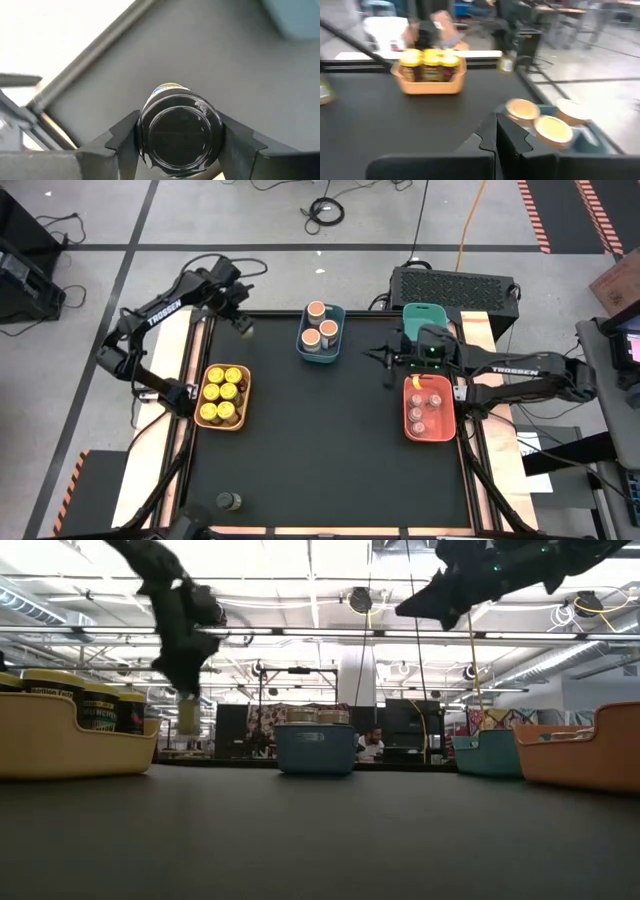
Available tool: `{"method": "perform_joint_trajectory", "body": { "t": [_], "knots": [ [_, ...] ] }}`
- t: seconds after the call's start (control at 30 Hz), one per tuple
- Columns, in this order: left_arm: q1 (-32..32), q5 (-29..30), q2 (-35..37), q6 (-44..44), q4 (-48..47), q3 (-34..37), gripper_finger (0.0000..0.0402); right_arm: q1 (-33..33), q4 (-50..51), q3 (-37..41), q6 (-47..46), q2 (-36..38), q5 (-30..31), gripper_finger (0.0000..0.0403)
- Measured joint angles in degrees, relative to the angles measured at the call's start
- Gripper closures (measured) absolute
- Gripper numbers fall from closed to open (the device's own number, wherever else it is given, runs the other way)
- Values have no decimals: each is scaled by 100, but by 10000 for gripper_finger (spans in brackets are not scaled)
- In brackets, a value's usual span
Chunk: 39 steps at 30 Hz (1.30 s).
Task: Sort spices by type
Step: Put the black seasoning bottle into the light green bin
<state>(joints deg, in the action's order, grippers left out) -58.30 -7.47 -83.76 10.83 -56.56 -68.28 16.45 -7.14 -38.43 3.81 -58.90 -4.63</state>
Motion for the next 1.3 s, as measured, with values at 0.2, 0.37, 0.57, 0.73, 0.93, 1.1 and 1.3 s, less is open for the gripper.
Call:
{"method": "perform_joint_trajectory", "body": {
  "t": [0.2,0.37,0.57,0.73,0.93,1.1,1.3],
  "knots": [
    [834,0,4,-244,-291,-1115,195,4,605,45,-32,359,1462,403],
    [1667,10,-18,-346,-60,-1796,195,2,870,45,-162,445,1841,403],
    [2518,6,-127,-450,846,-1947,195,7,1069,45,-286,465,2543,403],
    [2928,-251,-716,-434,1417,-2127,195,9,1378,45,-452,492,2859,403],
    [3175,-909,-1833,-288,2099,-2722,195,8,1472,45,-462,501,2862,403],
    [3386,-1030,-2723,93,2441,-3526,195,51,1803,45,-731,640,3489,403],
    [3486,-1369,-3420,319,2937,-4129,194,83,2490,45,-914,648,3195,402]
  ]
}}
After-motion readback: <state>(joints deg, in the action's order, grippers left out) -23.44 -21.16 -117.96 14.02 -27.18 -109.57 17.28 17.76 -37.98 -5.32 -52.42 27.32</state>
